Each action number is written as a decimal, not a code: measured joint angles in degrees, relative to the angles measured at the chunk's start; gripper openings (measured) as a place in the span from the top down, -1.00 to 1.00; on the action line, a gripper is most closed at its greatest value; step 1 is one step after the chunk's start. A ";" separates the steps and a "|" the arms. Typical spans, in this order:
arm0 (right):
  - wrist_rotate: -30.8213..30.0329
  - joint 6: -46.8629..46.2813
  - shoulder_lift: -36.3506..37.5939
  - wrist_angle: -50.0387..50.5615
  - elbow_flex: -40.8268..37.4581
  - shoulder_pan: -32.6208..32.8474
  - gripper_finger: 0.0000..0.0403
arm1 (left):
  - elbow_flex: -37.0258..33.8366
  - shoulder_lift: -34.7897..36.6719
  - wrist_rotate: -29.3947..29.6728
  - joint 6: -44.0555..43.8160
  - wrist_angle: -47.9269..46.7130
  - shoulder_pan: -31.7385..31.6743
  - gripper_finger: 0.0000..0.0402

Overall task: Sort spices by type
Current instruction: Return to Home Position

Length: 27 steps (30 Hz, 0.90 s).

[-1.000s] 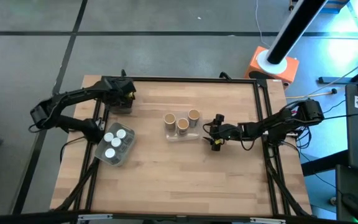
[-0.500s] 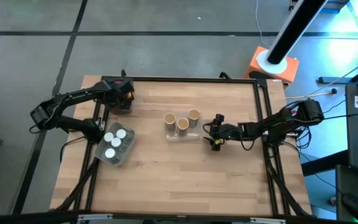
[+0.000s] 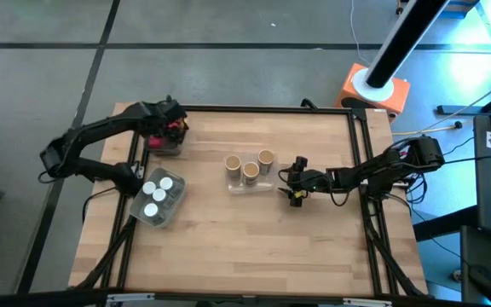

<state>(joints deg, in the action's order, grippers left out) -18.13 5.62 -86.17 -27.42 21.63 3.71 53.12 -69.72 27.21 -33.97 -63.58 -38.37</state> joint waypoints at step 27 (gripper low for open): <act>3.81 -5.69 25.27 29.93 4.35 0.02 -0.54 | -3.53 4.62 -3.93 14.92 29.34 25.05 -0.44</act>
<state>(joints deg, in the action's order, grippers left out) -14.33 -0.07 -60.90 2.51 25.98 3.73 49.59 -65.10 23.28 -19.05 -34.24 -13.32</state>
